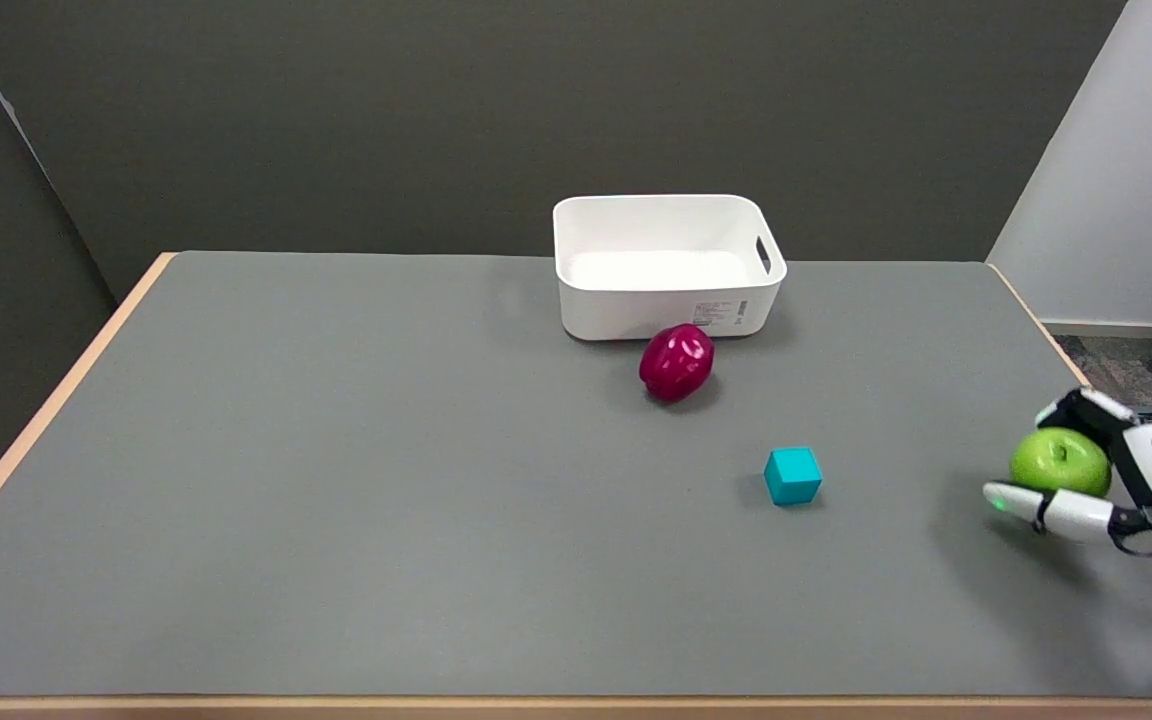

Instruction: Pick up the green apple.

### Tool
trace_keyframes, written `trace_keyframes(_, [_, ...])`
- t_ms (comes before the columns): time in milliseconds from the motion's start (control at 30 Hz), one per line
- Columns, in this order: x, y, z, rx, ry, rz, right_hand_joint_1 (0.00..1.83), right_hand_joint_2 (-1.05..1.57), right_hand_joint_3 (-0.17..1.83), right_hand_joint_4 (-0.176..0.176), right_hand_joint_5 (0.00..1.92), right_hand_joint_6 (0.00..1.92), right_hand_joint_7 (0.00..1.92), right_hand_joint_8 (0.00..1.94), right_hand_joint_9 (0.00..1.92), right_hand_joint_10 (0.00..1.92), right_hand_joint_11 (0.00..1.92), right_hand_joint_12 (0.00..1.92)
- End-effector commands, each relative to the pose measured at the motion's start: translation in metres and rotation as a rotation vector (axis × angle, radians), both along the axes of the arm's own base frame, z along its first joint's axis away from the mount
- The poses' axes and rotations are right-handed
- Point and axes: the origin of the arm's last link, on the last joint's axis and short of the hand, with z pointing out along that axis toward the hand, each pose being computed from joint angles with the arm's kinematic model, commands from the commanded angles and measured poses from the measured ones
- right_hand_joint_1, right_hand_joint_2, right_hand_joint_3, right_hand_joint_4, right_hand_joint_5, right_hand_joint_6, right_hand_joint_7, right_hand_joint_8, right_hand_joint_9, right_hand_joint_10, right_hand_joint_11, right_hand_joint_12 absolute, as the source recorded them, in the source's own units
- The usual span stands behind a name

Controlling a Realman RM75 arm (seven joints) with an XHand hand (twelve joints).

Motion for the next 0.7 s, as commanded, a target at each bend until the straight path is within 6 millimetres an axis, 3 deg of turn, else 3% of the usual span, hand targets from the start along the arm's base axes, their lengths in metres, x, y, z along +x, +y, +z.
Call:
trace_keyframes(33, [0.113,-0.097,-0.017,0.227,0.189,0.434,1.32,1.09,0.41,-0.119,0.53,1.55,0.72,1.44,0.73,1.77,0.68,1.92])
trace_keyframes(233, [0.173,-0.151,-0.036,0.346,0.259,0.616,1.31,1.09,0.42,-0.121,0.52,1.56,0.71,1.46,0.72,1.79,0.67,1.92])
trace_keyframes(267, [0.182,-0.168,-0.043,0.366,0.262,0.635,1.31,1.08,0.44,-0.122,0.52,1.57,0.71,1.47,0.72,1.80,0.67,1.92])
trace_keyframes(367, [0.188,-0.193,-0.053,0.387,0.244,0.634,1.31,1.10,0.42,-0.123,0.51,1.57,0.70,1.48,0.71,1.81,0.64,1.92])
trace_keyframes(700, [0.197,-0.310,-0.112,0.466,0.170,0.572,1.31,1.15,0.35,-0.126,0.48,1.58,0.67,1.51,0.69,1.83,0.57,1.92])
